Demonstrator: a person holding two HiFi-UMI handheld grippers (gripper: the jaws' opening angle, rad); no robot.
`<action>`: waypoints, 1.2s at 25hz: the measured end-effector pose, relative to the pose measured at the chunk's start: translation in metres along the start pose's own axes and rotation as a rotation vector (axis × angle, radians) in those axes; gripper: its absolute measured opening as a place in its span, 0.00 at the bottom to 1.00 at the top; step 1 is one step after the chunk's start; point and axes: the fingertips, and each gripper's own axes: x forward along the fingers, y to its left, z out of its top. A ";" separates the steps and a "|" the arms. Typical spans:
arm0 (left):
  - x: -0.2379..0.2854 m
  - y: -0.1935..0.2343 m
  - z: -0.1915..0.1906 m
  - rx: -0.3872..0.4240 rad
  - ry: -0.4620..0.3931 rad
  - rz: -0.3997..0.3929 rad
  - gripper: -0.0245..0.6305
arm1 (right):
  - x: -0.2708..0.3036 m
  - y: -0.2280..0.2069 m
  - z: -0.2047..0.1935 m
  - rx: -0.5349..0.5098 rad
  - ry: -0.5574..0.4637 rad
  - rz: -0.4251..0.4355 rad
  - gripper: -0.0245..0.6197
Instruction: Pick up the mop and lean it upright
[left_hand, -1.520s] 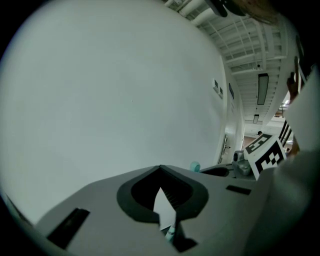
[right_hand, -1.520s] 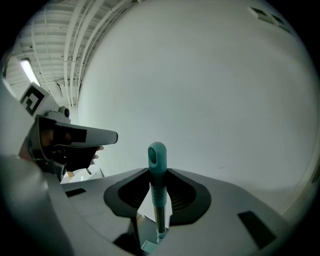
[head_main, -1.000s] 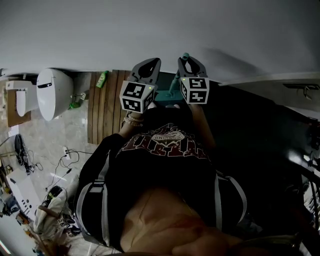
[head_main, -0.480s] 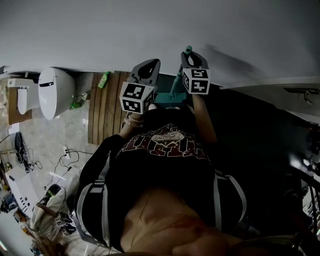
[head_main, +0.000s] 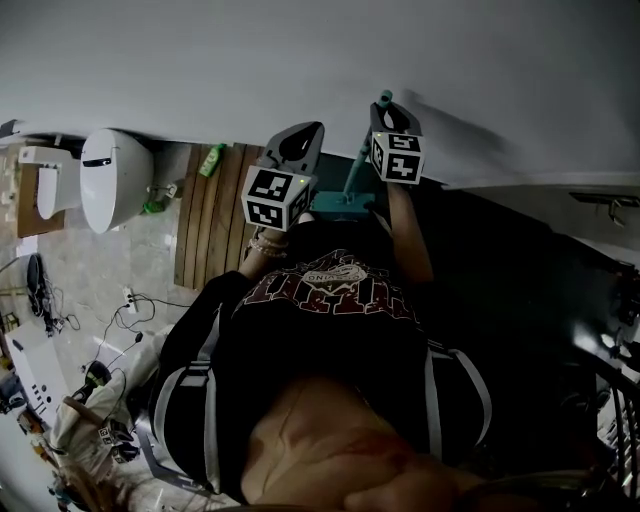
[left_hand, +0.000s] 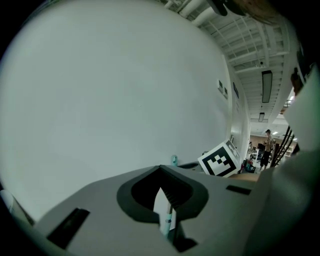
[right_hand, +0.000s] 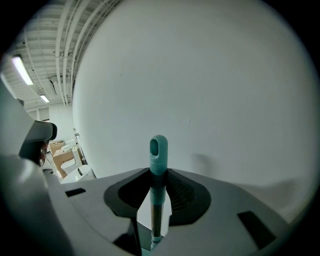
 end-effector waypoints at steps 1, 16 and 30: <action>0.000 0.001 0.000 0.005 0.000 0.004 0.10 | 0.002 0.000 0.000 0.000 0.001 0.001 0.21; -0.002 0.008 0.002 -0.003 0.005 0.010 0.10 | 0.026 -0.004 0.007 0.009 0.023 -0.006 0.21; -0.002 0.010 -0.003 -0.003 0.021 0.014 0.10 | 0.031 -0.007 0.005 0.000 0.042 -0.013 0.21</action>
